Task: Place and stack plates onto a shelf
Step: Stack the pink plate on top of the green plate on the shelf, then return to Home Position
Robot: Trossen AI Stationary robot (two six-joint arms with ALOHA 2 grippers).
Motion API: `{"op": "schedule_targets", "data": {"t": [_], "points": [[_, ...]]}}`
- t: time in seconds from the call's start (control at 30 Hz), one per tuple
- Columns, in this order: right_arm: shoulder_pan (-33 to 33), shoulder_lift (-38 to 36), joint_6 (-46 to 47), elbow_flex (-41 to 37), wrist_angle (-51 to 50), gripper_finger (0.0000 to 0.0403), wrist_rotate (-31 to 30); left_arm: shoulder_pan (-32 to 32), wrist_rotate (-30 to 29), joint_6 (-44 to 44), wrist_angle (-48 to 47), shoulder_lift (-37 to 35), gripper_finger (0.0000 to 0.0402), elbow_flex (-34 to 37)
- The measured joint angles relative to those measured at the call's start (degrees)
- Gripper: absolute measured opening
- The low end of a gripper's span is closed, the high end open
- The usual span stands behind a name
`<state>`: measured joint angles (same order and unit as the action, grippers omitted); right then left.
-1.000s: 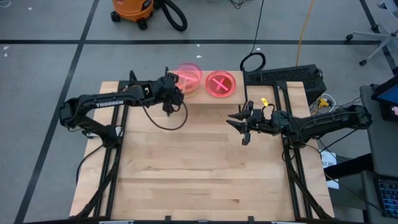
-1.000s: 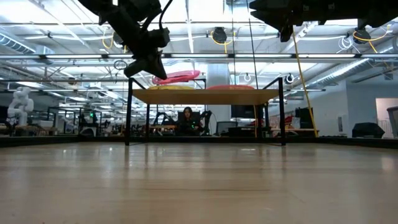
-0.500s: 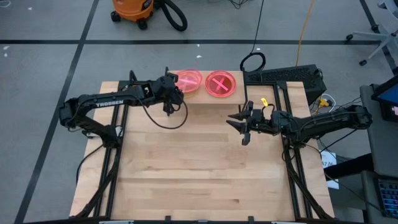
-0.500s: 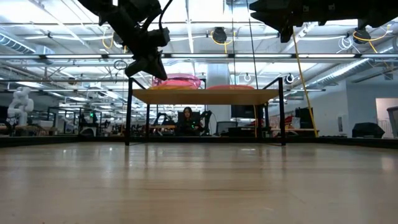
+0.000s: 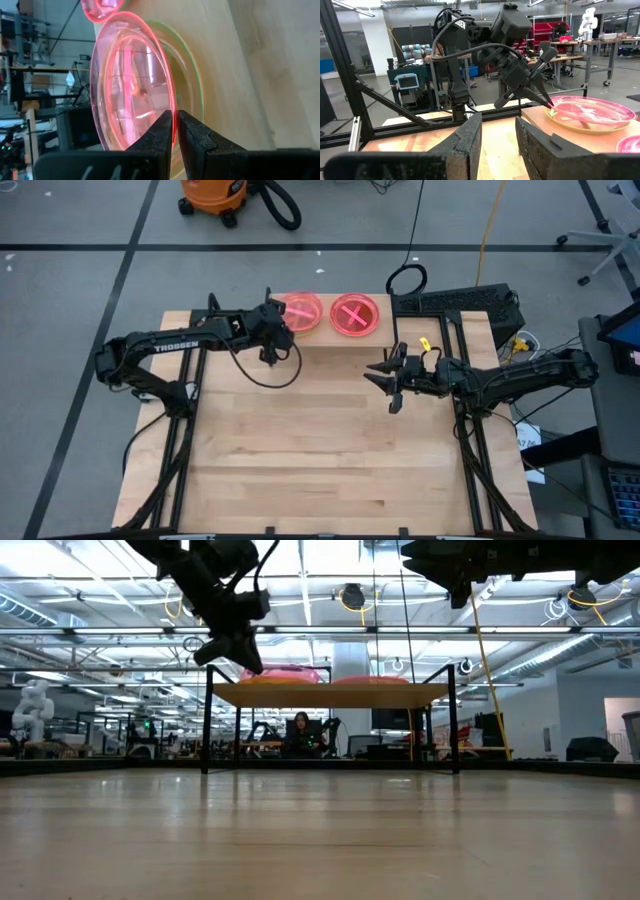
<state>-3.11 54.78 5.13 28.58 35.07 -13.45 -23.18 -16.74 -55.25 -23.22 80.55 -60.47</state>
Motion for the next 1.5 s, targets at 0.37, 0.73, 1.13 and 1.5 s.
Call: {"op": "schedule_targets", "data": {"t": [0.37,0.73,1.13,1.5], "points": [[0.0,0.0,0.0,0.0,0.1,0.0105,0.0,0.0,-1.3,0.1,-0.6,0.0,0.0036,0.0],[0.0,0.0,0.0,0.0,0.0,0.0105,0.0,0.0,-1.3,2.1,-0.7,0.0,0.0088,0.0],[0.0,0.0,0.0,0.0,0.0,0.0105,0.0,1.5,-1.3,2.1,-0.7,0.0,0.0099,0.0],[0.0,0.0,0.2,0.0,-0.1,0.0105,0.0,4.3,-4.3,2.5,-5.5,-3.2,0.01,-2.4]]}}
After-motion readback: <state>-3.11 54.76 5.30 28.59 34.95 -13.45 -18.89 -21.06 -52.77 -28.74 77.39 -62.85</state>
